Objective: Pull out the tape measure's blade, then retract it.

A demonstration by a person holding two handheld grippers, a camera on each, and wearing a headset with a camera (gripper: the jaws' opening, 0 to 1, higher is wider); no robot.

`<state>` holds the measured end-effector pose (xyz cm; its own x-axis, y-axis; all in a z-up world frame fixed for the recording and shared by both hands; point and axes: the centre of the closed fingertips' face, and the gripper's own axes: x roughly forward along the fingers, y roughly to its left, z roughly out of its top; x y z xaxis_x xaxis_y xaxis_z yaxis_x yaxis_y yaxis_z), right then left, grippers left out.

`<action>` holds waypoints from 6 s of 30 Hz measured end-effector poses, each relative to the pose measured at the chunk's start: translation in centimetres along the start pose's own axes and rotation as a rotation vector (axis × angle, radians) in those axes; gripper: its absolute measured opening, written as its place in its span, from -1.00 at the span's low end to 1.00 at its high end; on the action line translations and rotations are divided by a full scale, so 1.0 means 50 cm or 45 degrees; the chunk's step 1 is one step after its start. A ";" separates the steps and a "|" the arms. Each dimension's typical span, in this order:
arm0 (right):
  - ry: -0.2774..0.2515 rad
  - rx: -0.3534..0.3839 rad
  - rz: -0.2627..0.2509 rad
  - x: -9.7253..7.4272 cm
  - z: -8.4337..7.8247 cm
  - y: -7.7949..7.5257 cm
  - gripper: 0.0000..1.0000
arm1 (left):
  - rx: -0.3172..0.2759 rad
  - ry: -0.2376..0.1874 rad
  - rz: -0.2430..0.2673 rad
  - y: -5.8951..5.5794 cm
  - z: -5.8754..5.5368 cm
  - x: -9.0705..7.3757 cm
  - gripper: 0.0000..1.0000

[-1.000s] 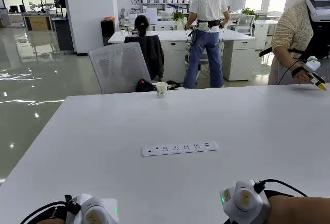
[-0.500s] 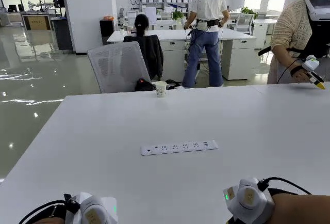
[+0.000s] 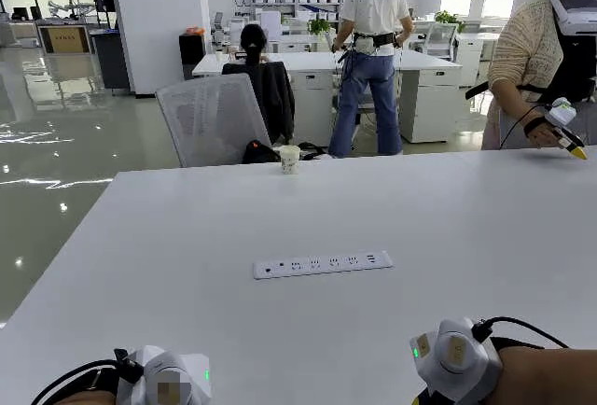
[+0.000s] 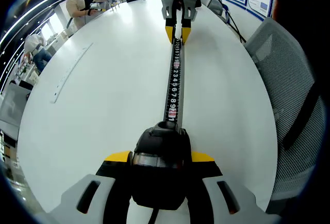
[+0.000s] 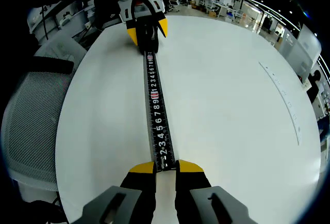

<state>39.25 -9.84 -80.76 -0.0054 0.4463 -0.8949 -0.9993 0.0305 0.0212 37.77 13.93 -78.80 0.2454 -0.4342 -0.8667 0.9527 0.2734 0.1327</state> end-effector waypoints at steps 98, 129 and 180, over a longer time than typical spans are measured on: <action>0.006 0.163 -0.095 -0.045 -0.026 0.007 -0.07 | -0.427 -0.086 -0.051 -0.004 -0.066 -0.082 0.58; -0.270 0.541 -0.268 -0.115 -0.096 0.040 0.66 | -0.721 -0.337 0.197 -0.001 -0.103 -0.164 0.97; -0.388 0.637 -0.471 -0.172 -0.171 0.159 0.98 | -0.826 -0.466 0.474 -0.105 -0.207 -0.240 0.98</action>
<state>31.05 -21.07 -76.71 0.4163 0.5562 -0.7192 -0.7960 0.6053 0.0073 27.97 26.59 -74.10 0.6738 -0.4386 -0.5947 0.5326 0.8461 -0.0206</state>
